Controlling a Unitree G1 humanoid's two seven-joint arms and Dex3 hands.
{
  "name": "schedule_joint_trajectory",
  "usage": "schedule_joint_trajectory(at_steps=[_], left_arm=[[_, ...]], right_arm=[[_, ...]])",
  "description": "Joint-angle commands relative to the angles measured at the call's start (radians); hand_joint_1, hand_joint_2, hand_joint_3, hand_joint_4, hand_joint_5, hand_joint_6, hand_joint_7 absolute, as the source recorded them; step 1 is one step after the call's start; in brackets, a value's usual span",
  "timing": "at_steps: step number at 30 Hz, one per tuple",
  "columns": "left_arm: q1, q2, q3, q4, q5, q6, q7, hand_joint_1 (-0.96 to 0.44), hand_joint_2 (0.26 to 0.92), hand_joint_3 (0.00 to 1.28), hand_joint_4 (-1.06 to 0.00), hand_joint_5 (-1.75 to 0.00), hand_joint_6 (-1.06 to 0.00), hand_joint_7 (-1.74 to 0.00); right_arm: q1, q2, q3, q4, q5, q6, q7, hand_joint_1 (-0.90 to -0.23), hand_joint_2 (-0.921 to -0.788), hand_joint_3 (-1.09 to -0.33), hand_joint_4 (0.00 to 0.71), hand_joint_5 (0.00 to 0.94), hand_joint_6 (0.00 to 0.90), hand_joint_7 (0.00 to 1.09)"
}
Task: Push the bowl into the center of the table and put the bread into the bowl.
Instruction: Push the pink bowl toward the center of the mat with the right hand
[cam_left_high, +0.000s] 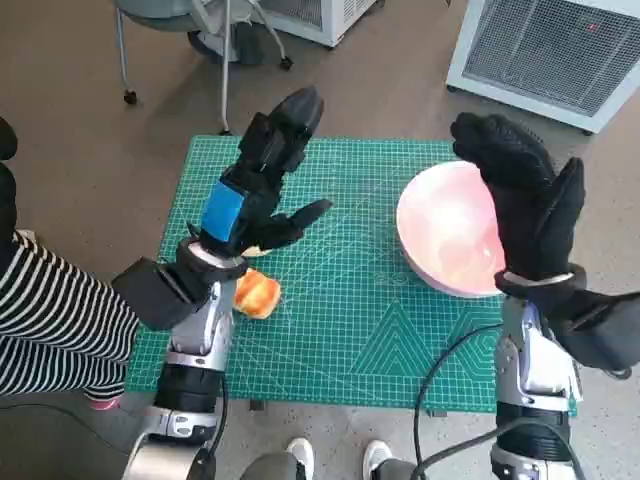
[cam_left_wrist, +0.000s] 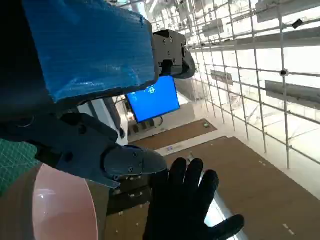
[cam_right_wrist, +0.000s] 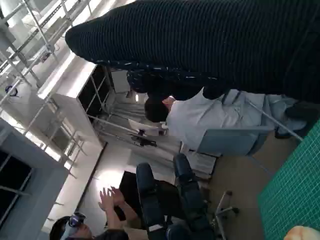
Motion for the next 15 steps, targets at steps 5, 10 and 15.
schedule_joint_trajectory(at_steps=[5,10,15], left_arm=[[0.002,0.006,0.007,0.010,0.007,-0.013,0.013,-0.41,0.921,0.29,-0.11,-0.02,0.00,-0.44],[0.001,0.007,0.009,0.017,0.008,-0.019,0.014,-0.42,0.921,0.29,-0.11,-0.02,0.00,-0.43],[-0.001,0.007,0.011,0.022,0.012,-0.024,0.018,-0.43,0.921,0.29,-0.11,-0.02,0.00,-0.44]], right_arm=[[0.026,-0.002,0.006,0.013,0.001,0.010,0.010,-0.713,-0.921,-0.668,0.193,0.000,0.139,0.35],[0.026,-0.003,0.006,0.014,-0.001,0.011,0.010,-0.712,-0.921,-0.668,0.192,0.000,0.138,0.35],[0.025,-0.002,0.006,0.015,-0.003,0.011,0.009,-0.710,-0.921,-0.669,0.192,0.000,0.138,0.35]])
